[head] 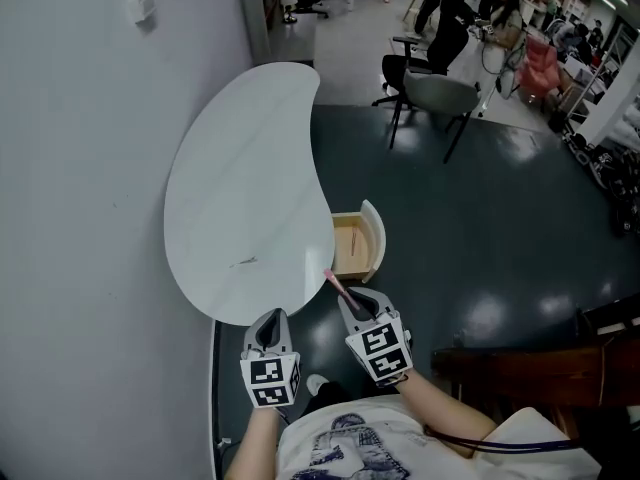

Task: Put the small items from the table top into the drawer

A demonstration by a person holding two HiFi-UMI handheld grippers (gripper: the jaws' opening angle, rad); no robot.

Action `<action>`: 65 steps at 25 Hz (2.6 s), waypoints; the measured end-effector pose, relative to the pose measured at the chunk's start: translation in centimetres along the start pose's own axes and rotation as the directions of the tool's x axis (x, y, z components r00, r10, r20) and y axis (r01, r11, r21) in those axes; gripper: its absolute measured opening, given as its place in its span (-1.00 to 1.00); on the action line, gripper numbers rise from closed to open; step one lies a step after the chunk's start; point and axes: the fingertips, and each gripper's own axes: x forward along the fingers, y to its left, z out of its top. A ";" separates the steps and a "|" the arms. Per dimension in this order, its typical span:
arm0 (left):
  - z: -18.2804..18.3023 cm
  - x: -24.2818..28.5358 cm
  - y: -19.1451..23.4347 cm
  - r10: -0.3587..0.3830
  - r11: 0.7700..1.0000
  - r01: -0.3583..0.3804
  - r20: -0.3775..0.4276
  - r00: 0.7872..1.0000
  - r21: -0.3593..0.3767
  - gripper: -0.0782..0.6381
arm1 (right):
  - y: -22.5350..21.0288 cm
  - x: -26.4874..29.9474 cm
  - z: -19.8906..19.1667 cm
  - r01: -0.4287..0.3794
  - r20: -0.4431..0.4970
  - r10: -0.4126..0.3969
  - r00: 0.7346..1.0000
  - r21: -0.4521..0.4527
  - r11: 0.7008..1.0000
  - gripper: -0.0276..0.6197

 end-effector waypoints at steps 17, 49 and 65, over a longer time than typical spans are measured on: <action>3.1 10.5 -15.0 0.056 0.998 -0.056 -0.022 0.998 0.012 -0.69 | -17.9 -2.2 -4.3 -0.063 -0.011 0.064 0.998 0.027 0.998 -0.73; 2.4 29.7 -8.6 -0.114 0.991 0.126 -0.198 0.974 0.050 -0.69 | -23.9 14.4 -10.2 0.059 -0.259 0.002 0.966 0.227 0.972 -0.73; 0.0 37.7 -2.9 -0.183 0.975 0.211 -0.273 0.944 0.074 -0.69 | -22.2 26.0 -14.4 0.166 -0.366 -0.035 0.930 0.335 0.927 -0.73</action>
